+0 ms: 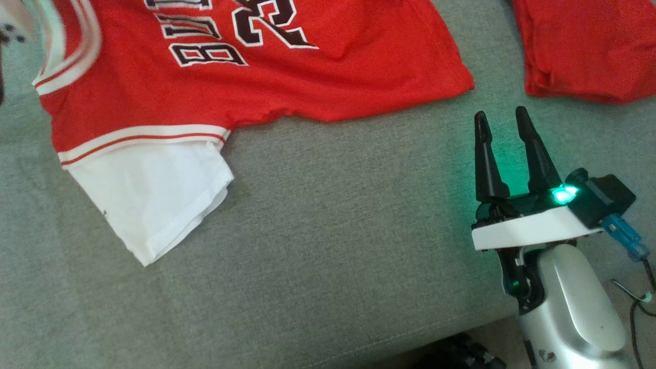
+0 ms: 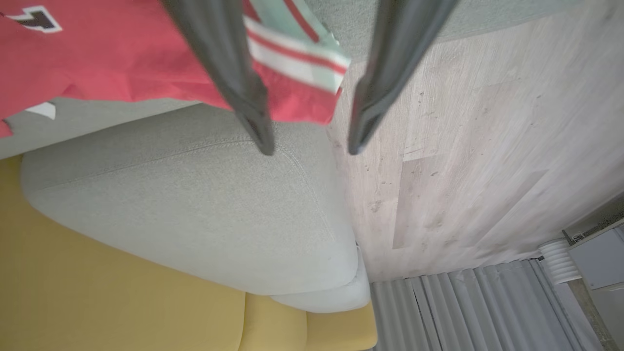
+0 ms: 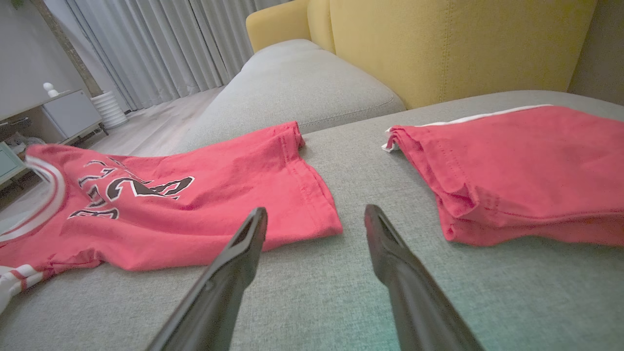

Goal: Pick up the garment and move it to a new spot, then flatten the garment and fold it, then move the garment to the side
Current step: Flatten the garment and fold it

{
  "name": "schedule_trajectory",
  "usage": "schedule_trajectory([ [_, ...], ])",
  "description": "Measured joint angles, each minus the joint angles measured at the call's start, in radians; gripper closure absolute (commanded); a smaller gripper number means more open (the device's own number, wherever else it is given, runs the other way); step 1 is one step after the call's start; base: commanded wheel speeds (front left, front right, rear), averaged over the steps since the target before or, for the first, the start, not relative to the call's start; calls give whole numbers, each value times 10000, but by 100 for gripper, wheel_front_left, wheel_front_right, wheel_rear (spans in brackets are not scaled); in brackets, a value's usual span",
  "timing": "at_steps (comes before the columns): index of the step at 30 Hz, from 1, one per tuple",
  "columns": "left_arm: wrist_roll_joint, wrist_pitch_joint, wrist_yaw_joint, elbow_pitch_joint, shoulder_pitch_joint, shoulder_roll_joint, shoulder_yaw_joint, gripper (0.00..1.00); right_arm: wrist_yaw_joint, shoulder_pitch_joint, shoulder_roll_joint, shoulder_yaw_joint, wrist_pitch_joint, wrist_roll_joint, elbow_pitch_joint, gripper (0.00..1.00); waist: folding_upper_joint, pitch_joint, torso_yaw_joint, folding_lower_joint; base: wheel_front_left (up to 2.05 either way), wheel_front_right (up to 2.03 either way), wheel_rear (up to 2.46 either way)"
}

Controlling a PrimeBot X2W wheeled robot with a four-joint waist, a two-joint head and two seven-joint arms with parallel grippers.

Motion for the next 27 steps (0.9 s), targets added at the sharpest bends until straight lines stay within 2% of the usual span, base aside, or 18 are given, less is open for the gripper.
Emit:
schedule_trajectory([
  [8, 140, -940, -562, 583, 253, -761, -320, 0, -2, 0, 2, -278, 0, -359, 71, 0, 0, -473, 408, -1, 0, 0, 0],
  [12, 261, -1229, -554, 368, 968, -1072, -341, 0, 0, 9, -10, -828, 0, -671, 173, 0, 0, -902, 835, -2, 0, 0, 0],
  [16, 652, -1252, -525, -637, 2243, -1168, -487, 0, 0, 31, -8, -1032, 0, -1003, 291, 0, 1, -1412, 1345, -2, 0, 0, 0],
  [27, 1597, -1258, 861, -4541, 7500, -1649, 150, 0, 0, 957, -2, -1728, 0, -1363, 579, 0, 1, -2741, 2771, -4, 0, 0, 0],
])
